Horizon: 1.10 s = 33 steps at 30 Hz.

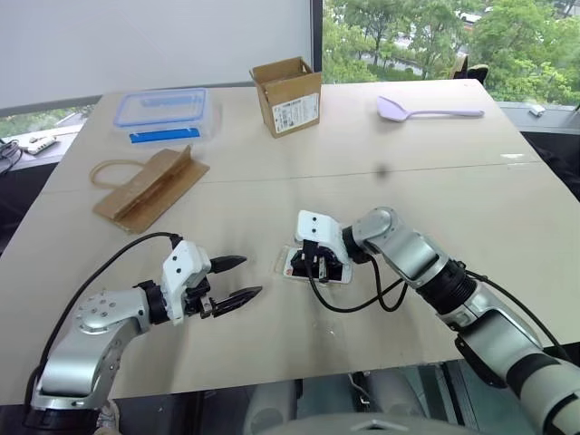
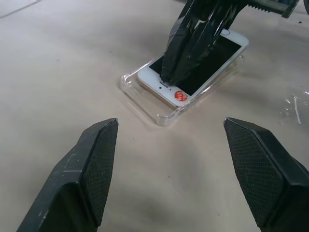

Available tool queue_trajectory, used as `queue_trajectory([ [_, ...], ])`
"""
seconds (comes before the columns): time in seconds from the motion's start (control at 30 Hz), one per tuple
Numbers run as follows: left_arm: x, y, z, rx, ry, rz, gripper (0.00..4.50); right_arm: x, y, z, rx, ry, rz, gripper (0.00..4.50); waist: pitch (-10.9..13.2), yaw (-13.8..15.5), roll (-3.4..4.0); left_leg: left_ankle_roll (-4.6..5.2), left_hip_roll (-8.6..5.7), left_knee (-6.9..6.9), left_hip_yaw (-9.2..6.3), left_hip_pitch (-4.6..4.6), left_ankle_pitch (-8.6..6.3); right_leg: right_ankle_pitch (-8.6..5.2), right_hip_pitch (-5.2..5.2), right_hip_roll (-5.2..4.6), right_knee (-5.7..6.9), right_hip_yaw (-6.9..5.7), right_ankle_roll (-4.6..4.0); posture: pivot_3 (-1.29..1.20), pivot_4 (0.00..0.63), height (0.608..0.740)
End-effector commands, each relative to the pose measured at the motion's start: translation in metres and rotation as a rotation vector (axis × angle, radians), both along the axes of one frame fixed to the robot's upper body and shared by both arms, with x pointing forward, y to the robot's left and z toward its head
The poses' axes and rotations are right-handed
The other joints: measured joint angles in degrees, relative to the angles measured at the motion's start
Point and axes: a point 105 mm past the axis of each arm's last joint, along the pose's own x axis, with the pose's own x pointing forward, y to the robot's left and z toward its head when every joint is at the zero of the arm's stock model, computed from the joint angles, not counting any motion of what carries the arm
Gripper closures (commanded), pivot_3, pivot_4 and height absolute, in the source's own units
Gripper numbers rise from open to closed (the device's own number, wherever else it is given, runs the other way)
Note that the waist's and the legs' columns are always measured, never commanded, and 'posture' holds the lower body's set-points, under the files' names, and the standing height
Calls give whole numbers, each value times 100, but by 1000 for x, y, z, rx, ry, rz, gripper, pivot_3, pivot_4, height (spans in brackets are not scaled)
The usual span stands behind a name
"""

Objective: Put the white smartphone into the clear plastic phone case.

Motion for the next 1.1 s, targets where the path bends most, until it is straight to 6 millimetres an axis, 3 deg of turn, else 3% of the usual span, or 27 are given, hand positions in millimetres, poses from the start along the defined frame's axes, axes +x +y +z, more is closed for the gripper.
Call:
queue_trajectory([
  [0.03, 6, -3, 11, -8, -54, -5, 948, -3, -24, -33, -40, 118, -116, 4452, -19, 21, 2, 0, 0, -1, 0, 0, 0, 0, 0, -2, 0, 0, 0, 0, 150, 740],
  [0.13, 14, -4, 11, -10, -58, 6, 948, -5, -18, 24, 216, 100, -132, 4452, -12, 70, 3, 0, -3, -1, -1, -8, 0, -1, -2, -7, -1, -2, 0, 0, 150, 740],
  [0.27, 27, -3, 12, -5, -69, 28, 948, -12, -29, 72, 368, 77, -170, 4452, 20, 59, 5, 1, -6, -1, 1, -37, 1, 1, -21, -5, -1, -1, -1, 0, 150, 740],
  [0.37, 30, -3, 12, 2, -63, 12, 2192, -21, -45, 83, 356, 28, -197, 4500, 21, 57, 3, 1, -10, -9, -4, -50, 0, 2, -35, 2, -2, -5, -7, 0, 150, 740],
  [0.5, 31, -4, 8, 25, -39, -25, 4270, -27, -73, 77, 268, -45, -275, 4500, 21, 60, 0, 0, -12, -12, -10, -96, 0, 9, -75, 5, -7, -13, -26, 0, 150, 740],
  [0.53, 31, -4, 6, 35, -33, -31, 4400, -28, -81, 73, 236, -60, -296, 4500, 23, 65, -2, 0, -13, -12, -7, -107, 0, 9, -86, 4, -6, -12, -26, 0, 150, 740],
  [0.67, 36, -6, -2, 81, -10, -33, 4400, -37, -108, 51, 115, -86, -371, 4500, 31, 69, -13, 0, -16, -12, -4, -111, 0, 7, -92, 3, -7, -10, -23, 0, 150, 740],
  [0.8, 40, -12, -10, 118, 3, -43, 4400, -41, -114, 39, 62, -87, -394, 4500, 34, 36, -18, 0, -11, -11, 1, -106, 0, -5, -92, 9, -6, -4, -4, 0, 150, 740],
  [1.1, 36, -26, -30, 155, 46, -76, 4400, -42, -98, 16, 13, -39, -335, 4500, 34, 66, -20, 1, -11, -7, 1, -106, 0, -4, -91, 10, -5, -3, -4, 0, 150, 740],
])
